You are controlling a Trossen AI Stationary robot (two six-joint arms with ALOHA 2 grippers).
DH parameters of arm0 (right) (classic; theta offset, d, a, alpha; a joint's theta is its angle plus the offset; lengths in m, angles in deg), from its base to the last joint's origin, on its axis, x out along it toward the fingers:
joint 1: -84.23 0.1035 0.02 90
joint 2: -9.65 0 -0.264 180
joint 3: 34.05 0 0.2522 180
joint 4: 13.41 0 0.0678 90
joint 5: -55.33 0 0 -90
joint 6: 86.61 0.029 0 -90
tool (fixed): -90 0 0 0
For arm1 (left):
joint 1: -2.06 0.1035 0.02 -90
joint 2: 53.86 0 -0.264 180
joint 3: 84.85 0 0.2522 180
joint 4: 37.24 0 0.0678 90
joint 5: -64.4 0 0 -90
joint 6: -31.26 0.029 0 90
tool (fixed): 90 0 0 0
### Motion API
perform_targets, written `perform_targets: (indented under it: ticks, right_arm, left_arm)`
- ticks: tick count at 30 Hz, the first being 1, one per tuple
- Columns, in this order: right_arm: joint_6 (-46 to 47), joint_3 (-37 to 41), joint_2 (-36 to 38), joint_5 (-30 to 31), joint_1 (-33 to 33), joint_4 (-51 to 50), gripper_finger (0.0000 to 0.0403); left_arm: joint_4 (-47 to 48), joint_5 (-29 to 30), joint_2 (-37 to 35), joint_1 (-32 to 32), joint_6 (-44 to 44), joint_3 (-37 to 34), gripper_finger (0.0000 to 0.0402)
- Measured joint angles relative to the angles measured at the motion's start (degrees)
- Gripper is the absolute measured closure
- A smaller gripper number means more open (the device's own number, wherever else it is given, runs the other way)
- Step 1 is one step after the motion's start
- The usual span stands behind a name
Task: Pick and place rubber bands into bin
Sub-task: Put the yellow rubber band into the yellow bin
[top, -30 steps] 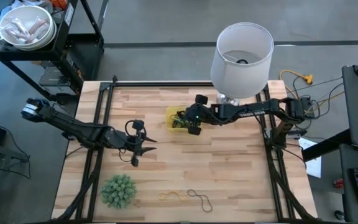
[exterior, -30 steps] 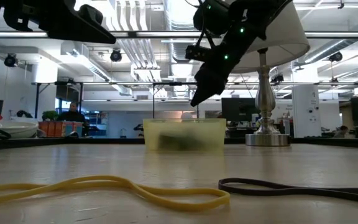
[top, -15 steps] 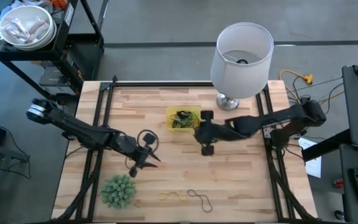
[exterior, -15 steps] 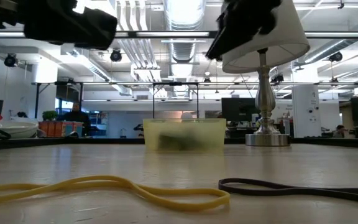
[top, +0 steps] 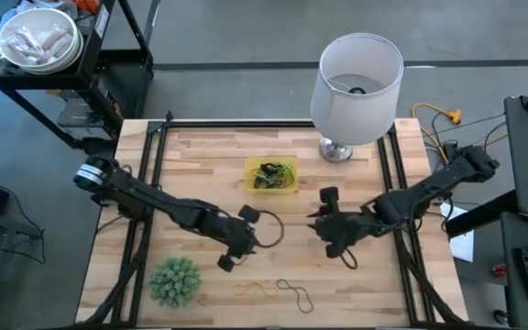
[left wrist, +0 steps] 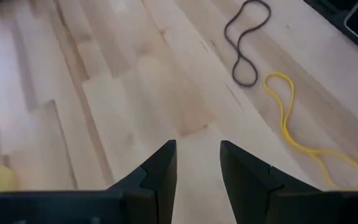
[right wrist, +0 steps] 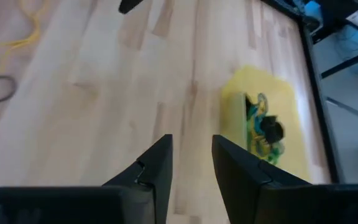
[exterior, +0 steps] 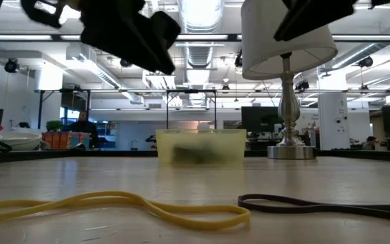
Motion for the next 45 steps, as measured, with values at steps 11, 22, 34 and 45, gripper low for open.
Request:
perform_targets:
  ticks: [11,22,34,45]
  right_arm:
    - [9.2,7.3,3.7,4.7,5.1,0.1,0.0313]
    - [12.2,8.7,4.8,4.7,6.6,0.2,0.0314]
    - [12.6,8.7,4.8,4.7,6.6,1.0,0.0328]
    - [12.4,8.9,4.5,4.5,6.6,2.0,0.0335]
  left_arm:
    - [11.5,-0.2,10.4,-1.9,-18.5,12.5,0.0295]
    - [10.8,-0.2,14.4,-7.5,-21.2,13.1,0.0295]
    - [10.9,0.2,17.6,-10.3,-26.1,13.2,0.0295]
    - [10.7,-2.3,21.4,-10.4,-27.0,13.8,0.0295]
